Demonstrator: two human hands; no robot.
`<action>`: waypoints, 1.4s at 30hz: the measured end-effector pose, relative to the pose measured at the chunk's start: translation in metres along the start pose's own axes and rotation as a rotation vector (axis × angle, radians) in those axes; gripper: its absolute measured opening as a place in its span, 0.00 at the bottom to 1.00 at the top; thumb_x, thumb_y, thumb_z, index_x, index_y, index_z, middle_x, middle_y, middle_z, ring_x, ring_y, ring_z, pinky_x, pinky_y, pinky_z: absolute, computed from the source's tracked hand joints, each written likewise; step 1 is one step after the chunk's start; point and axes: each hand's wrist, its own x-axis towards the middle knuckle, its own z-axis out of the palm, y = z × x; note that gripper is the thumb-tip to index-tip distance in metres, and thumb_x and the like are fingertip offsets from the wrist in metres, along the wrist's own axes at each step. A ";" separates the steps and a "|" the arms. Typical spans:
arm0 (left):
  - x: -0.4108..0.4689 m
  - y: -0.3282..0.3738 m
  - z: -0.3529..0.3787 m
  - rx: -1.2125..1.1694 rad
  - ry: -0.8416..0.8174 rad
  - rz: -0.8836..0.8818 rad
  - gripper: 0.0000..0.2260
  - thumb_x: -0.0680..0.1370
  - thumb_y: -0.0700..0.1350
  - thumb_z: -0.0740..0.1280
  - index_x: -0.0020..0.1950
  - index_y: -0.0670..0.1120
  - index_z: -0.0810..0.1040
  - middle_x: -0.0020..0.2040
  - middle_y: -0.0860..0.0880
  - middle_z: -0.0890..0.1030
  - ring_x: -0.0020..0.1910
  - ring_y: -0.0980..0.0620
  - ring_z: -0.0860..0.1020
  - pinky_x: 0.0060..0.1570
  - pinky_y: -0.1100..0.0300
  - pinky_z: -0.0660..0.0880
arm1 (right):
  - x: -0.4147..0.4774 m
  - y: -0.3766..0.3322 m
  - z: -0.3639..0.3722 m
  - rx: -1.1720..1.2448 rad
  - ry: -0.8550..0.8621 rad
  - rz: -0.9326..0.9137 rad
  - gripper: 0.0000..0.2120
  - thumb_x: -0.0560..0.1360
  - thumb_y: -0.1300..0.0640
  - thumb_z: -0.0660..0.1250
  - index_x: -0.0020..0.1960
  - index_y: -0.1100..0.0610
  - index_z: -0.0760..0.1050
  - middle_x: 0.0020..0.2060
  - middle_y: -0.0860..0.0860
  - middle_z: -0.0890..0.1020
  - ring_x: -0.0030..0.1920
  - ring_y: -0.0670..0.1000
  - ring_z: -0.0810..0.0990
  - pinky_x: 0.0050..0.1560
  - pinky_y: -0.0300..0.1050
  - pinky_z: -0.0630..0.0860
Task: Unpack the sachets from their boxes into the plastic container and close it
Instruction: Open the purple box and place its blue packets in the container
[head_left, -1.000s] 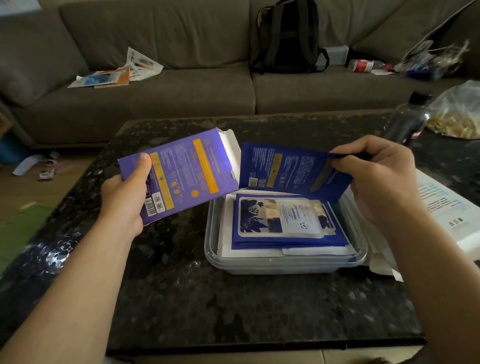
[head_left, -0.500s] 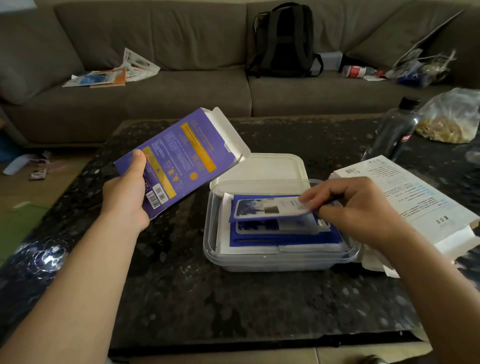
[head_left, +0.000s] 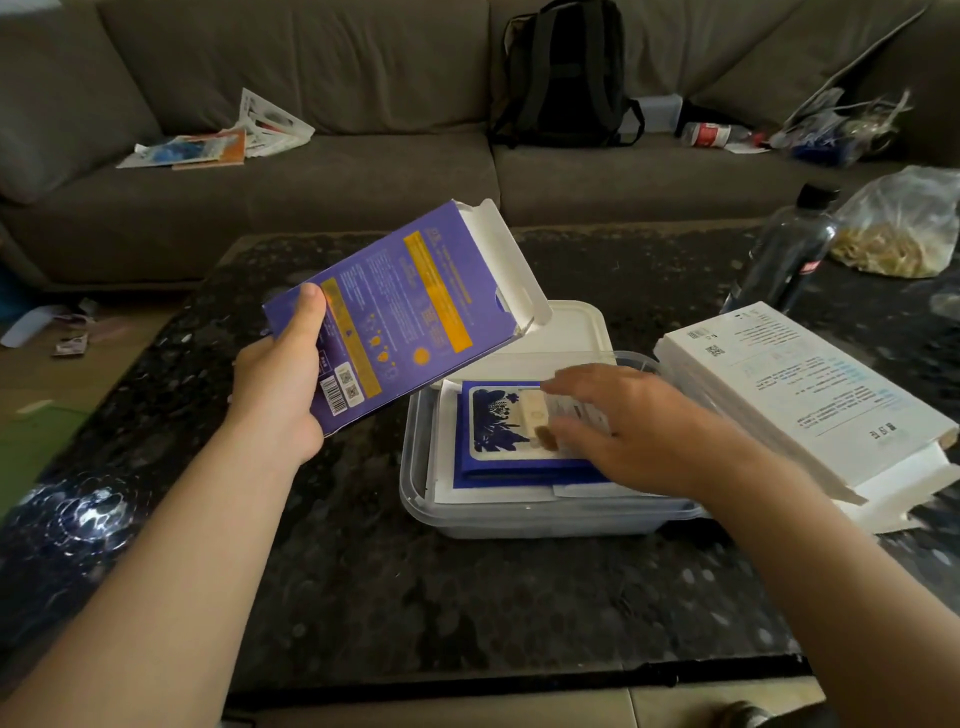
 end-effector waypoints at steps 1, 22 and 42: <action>0.000 -0.001 0.001 0.002 -0.004 0.001 0.21 0.77 0.68 0.69 0.59 0.54 0.81 0.49 0.53 0.88 0.42 0.52 0.88 0.40 0.54 0.82 | 0.004 -0.004 0.005 -0.039 -0.022 -0.023 0.24 0.81 0.41 0.60 0.76 0.43 0.64 0.76 0.45 0.67 0.74 0.50 0.67 0.70 0.50 0.69; -0.007 -0.002 0.004 0.051 -0.060 0.032 0.17 0.79 0.66 0.67 0.57 0.54 0.82 0.44 0.55 0.89 0.42 0.54 0.88 0.49 0.49 0.84 | 0.033 -0.005 0.043 -0.164 -0.137 -0.080 0.27 0.81 0.34 0.45 0.79 0.36 0.50 0.80 0.44 0.58 0.80 0.53 0.55 0.78 0.62 0.51; -0.015 -0.004 0.011 0.024 -0.090 0.165 0.17 0.81 0.61 0.67 0.61 0.50 0.82 0.48 0.54 0.89 0.44 0.54 0.88 0.45 0.52 0.82 | 0.017 -0.014 -0.018 0.621 0.334 -0.053 0.02 0.75 0.57 0.74 0.47 0.52 0.84 0.37 0.47 0.85 0.37 0.47 0.83 0.29 0.36 0.78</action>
